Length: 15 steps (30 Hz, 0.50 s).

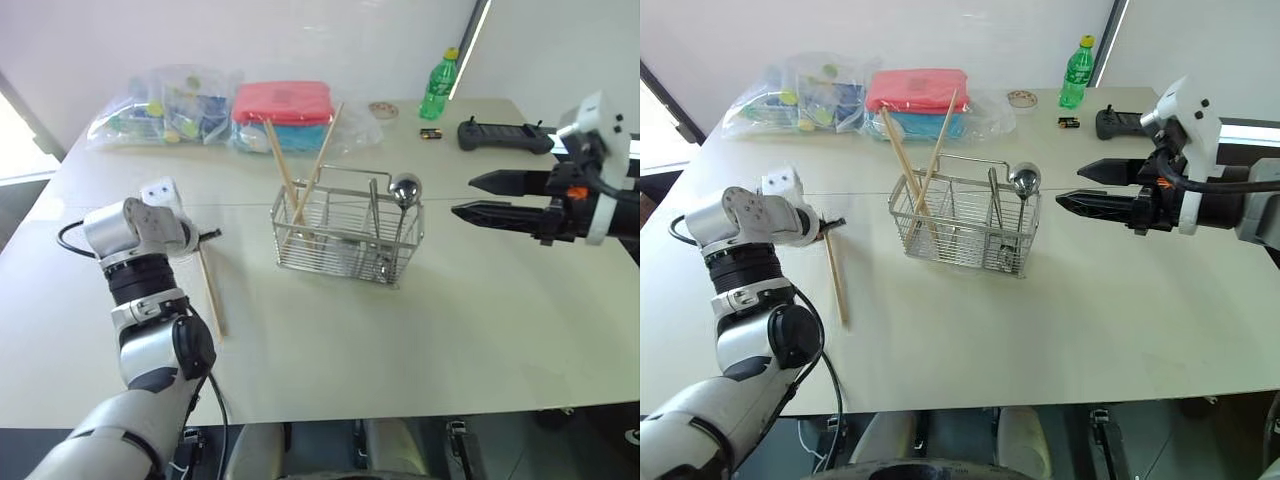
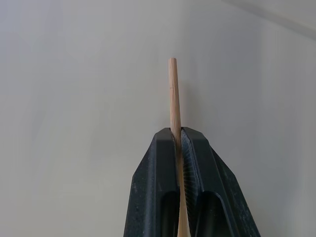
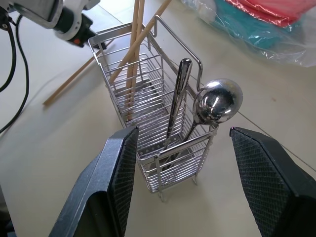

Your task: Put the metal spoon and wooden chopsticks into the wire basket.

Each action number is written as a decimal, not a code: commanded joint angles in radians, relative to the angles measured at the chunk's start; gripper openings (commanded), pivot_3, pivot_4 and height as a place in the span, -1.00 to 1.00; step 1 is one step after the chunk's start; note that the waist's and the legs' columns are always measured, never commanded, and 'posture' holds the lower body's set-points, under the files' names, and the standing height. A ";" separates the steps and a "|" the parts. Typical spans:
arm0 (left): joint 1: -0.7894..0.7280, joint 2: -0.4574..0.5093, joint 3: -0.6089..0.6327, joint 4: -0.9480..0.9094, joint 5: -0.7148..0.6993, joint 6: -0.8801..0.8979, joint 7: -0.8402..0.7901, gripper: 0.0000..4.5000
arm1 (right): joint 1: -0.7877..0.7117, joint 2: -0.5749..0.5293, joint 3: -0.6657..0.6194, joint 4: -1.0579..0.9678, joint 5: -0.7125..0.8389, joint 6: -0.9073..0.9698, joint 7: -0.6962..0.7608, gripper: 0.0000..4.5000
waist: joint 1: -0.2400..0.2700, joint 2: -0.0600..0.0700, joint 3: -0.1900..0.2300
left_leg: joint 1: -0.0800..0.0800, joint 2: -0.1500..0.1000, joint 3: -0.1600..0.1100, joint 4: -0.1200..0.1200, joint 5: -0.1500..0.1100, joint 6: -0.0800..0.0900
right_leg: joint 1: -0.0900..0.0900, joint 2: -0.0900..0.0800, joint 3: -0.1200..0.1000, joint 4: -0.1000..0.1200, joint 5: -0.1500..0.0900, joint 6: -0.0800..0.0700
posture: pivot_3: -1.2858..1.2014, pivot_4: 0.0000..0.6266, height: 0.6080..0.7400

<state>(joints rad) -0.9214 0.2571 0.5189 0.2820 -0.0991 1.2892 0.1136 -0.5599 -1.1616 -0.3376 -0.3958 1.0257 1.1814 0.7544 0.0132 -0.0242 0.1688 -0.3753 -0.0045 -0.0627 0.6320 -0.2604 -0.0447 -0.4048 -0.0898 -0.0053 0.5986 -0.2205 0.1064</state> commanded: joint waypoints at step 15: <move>-0.331 0.150 -0.124 -0.211 -0.419 -0.720 -0.530 -0.98 | -0.027 -0.010 -0.037 -0.001 0.014 0.000 -0.012 0.34 | -0.005 0.000 0.000 | -0.001 0.000 0.002 -0.001 -0.001 0.001 | -0.001 0.000 0.000 -0.002 0.000 0.001 | 0.03 -0.52 0.38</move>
<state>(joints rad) -1.1876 0.3904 0.4348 0.1937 -0.4322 0.5440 -0.3432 -0.5708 -1.1610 -0.3376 -0.3861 1.0263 1.1852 0.7499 0.0078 -0.0245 0.1689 -0.3767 -0.0033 -0.0615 0.6314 -0.2609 -0.0435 -0.4058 -0.0889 -0.0052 0.5973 -0.2201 0.1076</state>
